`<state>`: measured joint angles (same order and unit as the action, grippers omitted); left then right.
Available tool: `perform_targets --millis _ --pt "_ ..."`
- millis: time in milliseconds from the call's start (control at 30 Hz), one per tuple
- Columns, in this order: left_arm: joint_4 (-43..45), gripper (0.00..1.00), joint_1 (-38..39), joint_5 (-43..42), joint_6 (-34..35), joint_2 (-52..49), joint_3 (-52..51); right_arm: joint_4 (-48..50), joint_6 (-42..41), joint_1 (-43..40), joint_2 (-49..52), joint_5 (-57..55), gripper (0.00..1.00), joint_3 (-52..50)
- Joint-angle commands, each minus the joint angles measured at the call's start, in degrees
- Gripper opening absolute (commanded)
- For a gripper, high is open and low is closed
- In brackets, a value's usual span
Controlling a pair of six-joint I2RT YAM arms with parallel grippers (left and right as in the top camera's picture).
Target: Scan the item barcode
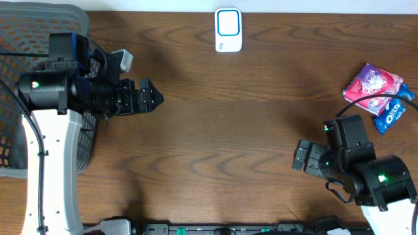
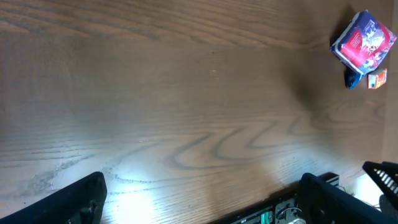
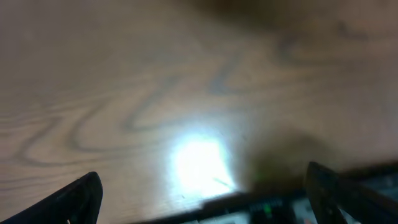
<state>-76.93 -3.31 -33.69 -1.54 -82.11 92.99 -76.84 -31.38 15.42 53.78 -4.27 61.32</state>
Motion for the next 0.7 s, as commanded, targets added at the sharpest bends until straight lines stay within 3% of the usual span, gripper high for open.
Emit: perform_targets --millis 0,200,367,667 --pt "-0.17 0.98 0.13 0.35 -0.59 -0.2 -0.24 2.58 3.3 2.05 -2.34 -1.09 0.99 -0.07" --pt "-0.17 0.98 0.13 0.35 -0.59 -0.2 -0.24 8.68 7.87 3.61 -5.42 -2.29 0.99 -0.61" --pt "-0.17 0.98 0.13 0.35 -0.59 -0.2 -0.24 19.02 14.25 2.95 -13.62 -2.23 0.99 -5.55" --pt "-0.17 0.98 0.13 0.35 -0.59 -0.2 -0.24 41.38 20.0 -4.79 -31.06 2.64 0.99 -27.34"
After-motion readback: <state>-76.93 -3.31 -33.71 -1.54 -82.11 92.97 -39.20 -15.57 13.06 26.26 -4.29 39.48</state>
